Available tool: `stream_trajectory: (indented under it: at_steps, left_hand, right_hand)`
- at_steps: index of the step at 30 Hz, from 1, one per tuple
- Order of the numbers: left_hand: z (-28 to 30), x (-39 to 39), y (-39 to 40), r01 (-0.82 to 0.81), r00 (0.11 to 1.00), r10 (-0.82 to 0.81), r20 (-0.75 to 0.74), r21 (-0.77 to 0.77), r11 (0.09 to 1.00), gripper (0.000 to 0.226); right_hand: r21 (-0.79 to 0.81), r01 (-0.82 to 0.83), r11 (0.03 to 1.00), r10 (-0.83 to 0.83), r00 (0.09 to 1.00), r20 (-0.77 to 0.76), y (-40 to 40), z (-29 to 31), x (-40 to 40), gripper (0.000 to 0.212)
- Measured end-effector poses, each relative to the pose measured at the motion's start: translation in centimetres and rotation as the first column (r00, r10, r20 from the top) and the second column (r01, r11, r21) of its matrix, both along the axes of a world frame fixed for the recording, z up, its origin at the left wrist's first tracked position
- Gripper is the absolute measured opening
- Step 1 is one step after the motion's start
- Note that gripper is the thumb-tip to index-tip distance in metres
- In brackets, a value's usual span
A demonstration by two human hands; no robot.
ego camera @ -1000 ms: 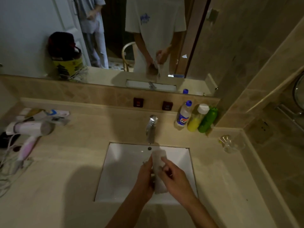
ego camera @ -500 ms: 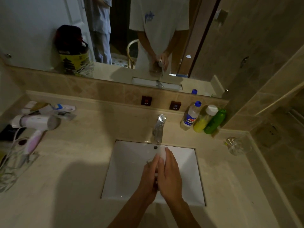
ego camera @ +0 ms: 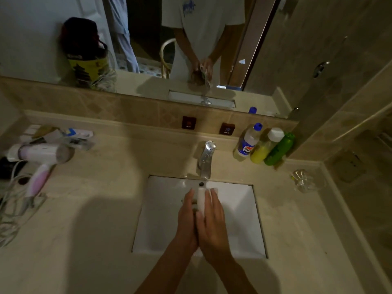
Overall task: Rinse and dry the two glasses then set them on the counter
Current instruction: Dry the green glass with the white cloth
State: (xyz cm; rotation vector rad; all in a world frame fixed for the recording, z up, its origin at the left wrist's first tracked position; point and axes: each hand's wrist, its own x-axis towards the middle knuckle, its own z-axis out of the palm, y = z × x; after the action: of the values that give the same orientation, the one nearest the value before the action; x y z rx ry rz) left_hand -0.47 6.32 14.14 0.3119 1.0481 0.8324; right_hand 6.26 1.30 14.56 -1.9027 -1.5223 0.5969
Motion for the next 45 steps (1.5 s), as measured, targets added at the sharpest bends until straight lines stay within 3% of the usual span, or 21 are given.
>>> stream_trajectory:
  at_steps: [2, 4, 8, 11, 13, 14, 16, 18, 21, 23, 27, 30, 34, 38, 42, 45]
  left_hand:
    - [-0.6, 0.1, 0.2, 0.033, 0.999, -0.033, 0.034, 0.02, 0.999, 0.074]
    - [-0.2, 0.6, -0.1, 0.037, 0.999, -0.037, 0.035, 0.015, 0.999, 0.065]
    - [0.7, 1.2, -0.6, 0.149, 0.984, -0.152, 0.092, 0.033, 0.988, 0.055]
    - [0.4, 1.5, -0.3, 0.136, 0.979, -0.145, 0.145, 0.064, 0.989, 0.062]
    - [0.3, 1.4, -0.1, 0.099, 0.981, -0.111, 0.162, 0.076, 0.992, 0.077]
    - [0.2, 1.5, 0.0, 0.073, 0.983, -0.082, 0.164, 0.06, 0.996, 0.083]
    - [-0.1, 1.6, 0.3, 0.082, 0.981, -0.089, 0.17, 0.047, 0.996, 0.083]
    - [-0.6, 1.6, 0.7, 0.054, 0.986, -0.061, 0.156, 0.051, 0.997, 0.069]
    - [-1.6, 1.5, 1.6, -0.003, 0.989, 0.004, 0.148, -0.002, 1.0, 0.065]
    - [-1.7, 1.5, 2.0, 0.03, 0.991, -0.035, 0.127, 0.043, 0.999, 0.065]
    - [-1.6, 1.7, 1.7, 0.111, 0.983, -0.117, 0.14, 0.049, 0.993, 0.06]
    - [-1.1, 1.4, 1.3, 0.198, 0.958, -0.212, 0.196, 0.09, 0.976, 0.054]
    - [-0.2, 0.7, 1.6, 0.207, 0.919, -0.239, 0.314, 0.131, 0.97, 0.043]
    - [-0.2, 0.5, 1.7, 0.157, 0.938, -0.175, 0.298, 0.085, 0.984, 0.056]
    - [-1.1, 0.6, 1.9, 0.053, 0.986, -0.052, 0.158, 0.0, 0.999, 0.071]
    - [-1.8, 0.7, 2.1, 0.043, 0.995, -0.046, 0.087, 0.03, 0.999, 0.071]
  right_hand:
    - [0.067, -0.006, 0.998, -0.003, 0.992, 0.128, -0.4, -0.5, -0.3, 0.059]
    - [0.074, 0.066, 0.995, -0.074, 0.991, 0.11, 0.1, -0.1, -0.1, 0.055]
    - [-0.179, 0.175, 0.968, -0.218, 0.941, -0.257, 3.1, 2.7, 1.9, 0.046]
    - [-0.408, 0.132, 0.903, -0.364, 0.74, -0.566, 5.6, 5.4, 3.8, 0.061]
    - [-0.467, 0.075, 0.881, -0.401, 0.643, -0.653, 6.2, 6.4, 4.4, 0.059]
    - [-0.46, 0.073, 0.885, -0.396, 0.637, -0.661, 6.1, 6.7, 4.3, 0.055]
    - [-0.396, 0.1, 0.913, -0.34, 0.722, -0.602, 5.4, 6.0, 3.9, 0.046]
    - [-0.261, 0.083, 0.962, -0.21, 0.836, -0.507, 4.1, 4.7, 3.0, 0.042]
    - [-0.04, 0.012, 0.999, -0.021, 0.973, -0.229, 1.8, 2.0, 1.7, 0.048]
    - [0.074, -0.008, 0.997, 0.012, 0.998, -0.056, 0.8, 0.8, 1.2, 0.051]
    - [0.151, 0.07, 0.986, -0.094, 0.983, 0.157, 1.5, 0.7, 1.4, 0.053]
    - [-0.119, 0.17, 0.978, -0.193, 0.958, -0.213, 4.1, 3.5, 2.7, 0.052]
    - [-0.331, 0.121, 0.936, -0.293, 0.788, -0.541, 7.0, 4.3, 5.7, 0.057]
    - [-0.308, 0.104, 0.946, -0.264, 0.799, -0.54, 5.9, 5.1, 4.6, 0.05]
    - [-0.075, 0.002, 0.997, -0.015, 0.983, -0.18, 2.6, 3.6, 1.3, 0.053]
    - [0.024, 0.024, 0.999, -0.021, 0.995, -0.103, 0.7, 1.7, -0.2, 0.055]
